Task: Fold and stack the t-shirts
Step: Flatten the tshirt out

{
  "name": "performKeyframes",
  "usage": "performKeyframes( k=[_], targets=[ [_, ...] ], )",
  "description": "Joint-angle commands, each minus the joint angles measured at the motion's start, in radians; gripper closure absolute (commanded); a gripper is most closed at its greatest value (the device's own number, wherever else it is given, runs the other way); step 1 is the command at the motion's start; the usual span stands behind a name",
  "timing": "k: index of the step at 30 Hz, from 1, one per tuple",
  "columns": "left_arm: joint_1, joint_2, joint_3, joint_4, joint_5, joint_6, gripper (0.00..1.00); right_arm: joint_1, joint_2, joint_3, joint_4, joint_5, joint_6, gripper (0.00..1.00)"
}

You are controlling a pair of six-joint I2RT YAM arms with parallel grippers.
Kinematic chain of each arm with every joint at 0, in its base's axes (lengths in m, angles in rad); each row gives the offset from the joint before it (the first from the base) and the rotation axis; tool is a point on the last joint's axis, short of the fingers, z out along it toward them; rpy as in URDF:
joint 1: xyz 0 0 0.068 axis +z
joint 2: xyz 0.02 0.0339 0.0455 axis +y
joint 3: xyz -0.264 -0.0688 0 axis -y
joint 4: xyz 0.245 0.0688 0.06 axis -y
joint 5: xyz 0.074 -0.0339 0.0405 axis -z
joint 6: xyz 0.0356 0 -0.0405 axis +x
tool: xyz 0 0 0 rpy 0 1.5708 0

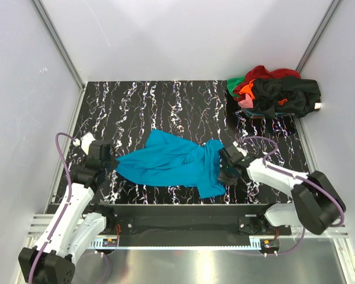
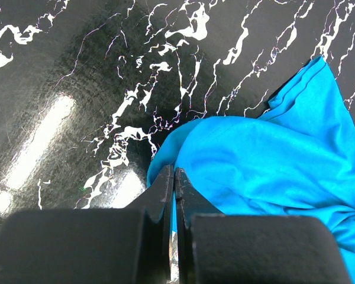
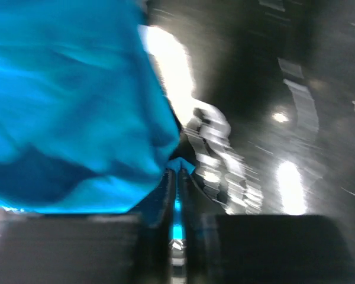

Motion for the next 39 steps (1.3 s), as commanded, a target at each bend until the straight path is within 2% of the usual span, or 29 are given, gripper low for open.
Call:
performKeyframes(
  k=[1,4,8,10,15,16,20,23,24,26,27,32,34,39],
  targets=[
    [0.005,-0.013,-0.004,0.039,-0.008,0.012,0.99,0.027,0.132,-0.073,0.183,-0.056,0.025,0.97],
    [0.005,-0.013,-0.005,0.037,-0.013,0.014,0.99,0.034,0.173,-0.124,0.238,-0.055,0.044,1.0],
    [0.005,-0.012,-0.004,0.043,-0.016,0.018,1.0,0.038,0.092,-0.124,0.223,-0.059,0.049,1.0],
    [0.005,-0.018,0.002,0.042,-0.008,0.023,1.0,0.036,0.04,-0.094,0.147,-0.046,0.047,1.0],
    [0.005,-0.103,0.064,-0.003,0.024,0.047,1.0,0.038,-0.221,0.036,-0.109,0.068,0.047,1.0],
    [0.007,-0.132,0.112,-0.032,0.027,0.066,1.0,0.038,-0.289,0.066,-0.149,0.109,0.04,1.0],
    [0.007,-0.168,0.293,-0.121,0.01,0.116,1.0,0.038,-0.396,0.294,-0.317,0.186,-0.003,1.0],
    [0.008,-0.165,0.461,-0.177,0.01,0.164,1.0,0.036,-0.434,0.47,-0.456,0.243,-0.039,1.0],
    [0.007,-0.162,0.552,-0.202,0.008,0.175,1.0,0.036,-0.44,0.518,-0.481,0.258,-0.049,1.0],
    [0.008,-0.153,0.642,-0.217,0.01,0.215,1.0,0.038,-0.456,0.657,-0.522,0.295,-0.089,1.0],
    [0.007,-0.148,0.733,-0.23,0.008,0.23,1.0,0.036,-0.462,0.702,-0.532,0.297,-0.114,1.0],
    [0.007,-0.128,1.006,-0.231,0.047,0.346,1.0,0.038,-0.491,1.001,-0.527,0.263,-0.304,1.0],
    [0.007,-0.114,1.073,-0.233,0.065,0.377,1.0,0.038,-0.489,1.122,-0.527,0.228,-0.365,1.0],
    [0.007,-0.119,1.205,-0.227,0.097,0.432,1.0,0.038,-0.466,1.308,-0.544,0.145,-0.46,1.0]
  ],
)
